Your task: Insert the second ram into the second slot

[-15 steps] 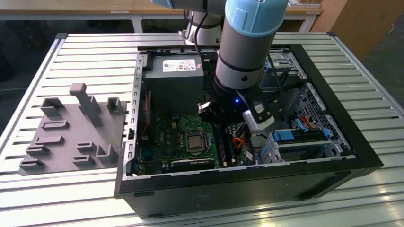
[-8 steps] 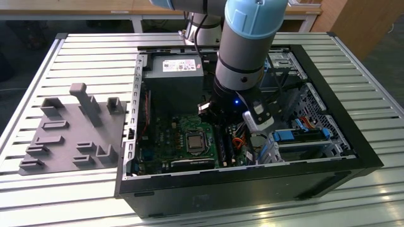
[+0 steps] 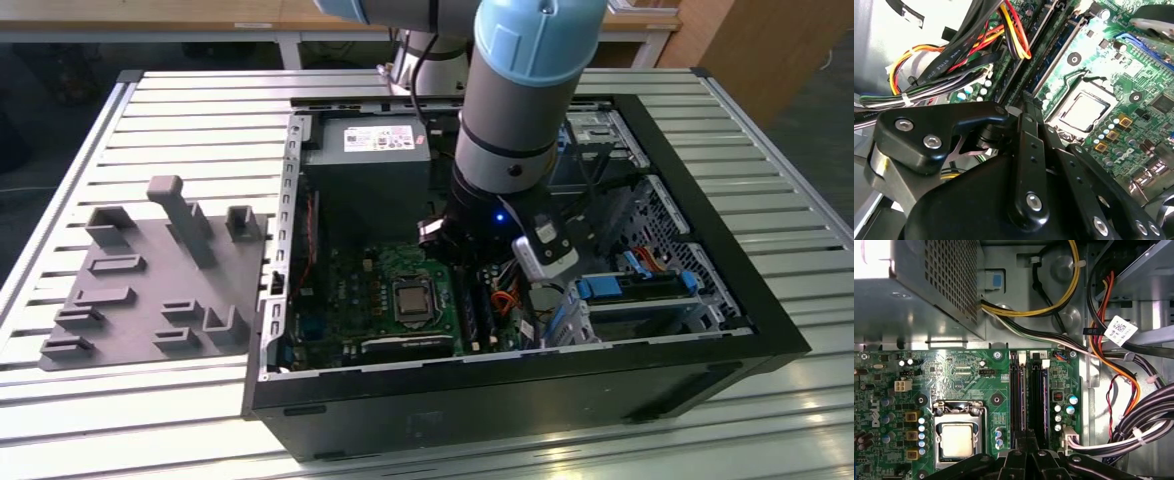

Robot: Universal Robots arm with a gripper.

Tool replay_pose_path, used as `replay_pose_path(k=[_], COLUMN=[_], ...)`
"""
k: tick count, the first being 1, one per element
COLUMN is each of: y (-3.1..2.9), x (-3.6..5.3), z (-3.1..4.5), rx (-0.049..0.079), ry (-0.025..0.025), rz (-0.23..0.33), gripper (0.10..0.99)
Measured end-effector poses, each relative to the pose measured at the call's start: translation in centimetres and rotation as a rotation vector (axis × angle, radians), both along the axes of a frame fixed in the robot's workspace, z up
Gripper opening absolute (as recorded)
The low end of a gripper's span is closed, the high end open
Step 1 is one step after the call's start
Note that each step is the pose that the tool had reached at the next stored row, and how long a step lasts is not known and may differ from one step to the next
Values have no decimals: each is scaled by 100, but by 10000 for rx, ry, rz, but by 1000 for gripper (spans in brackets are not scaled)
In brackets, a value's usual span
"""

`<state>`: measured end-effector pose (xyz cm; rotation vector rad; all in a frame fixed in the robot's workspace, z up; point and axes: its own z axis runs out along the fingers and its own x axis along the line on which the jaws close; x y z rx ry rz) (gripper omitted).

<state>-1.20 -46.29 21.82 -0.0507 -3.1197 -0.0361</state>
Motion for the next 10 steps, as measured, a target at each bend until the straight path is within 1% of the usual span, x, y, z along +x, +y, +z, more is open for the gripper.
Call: replay_pose_path(k=[5,7,10], y=[-1,-1,2], x=[0,-1,0], z=[-40,-40,-10], rx=[-75,-76,-51], ry=[5,4,-7], rz=[0,0,-1], gripper=[106,106,106])
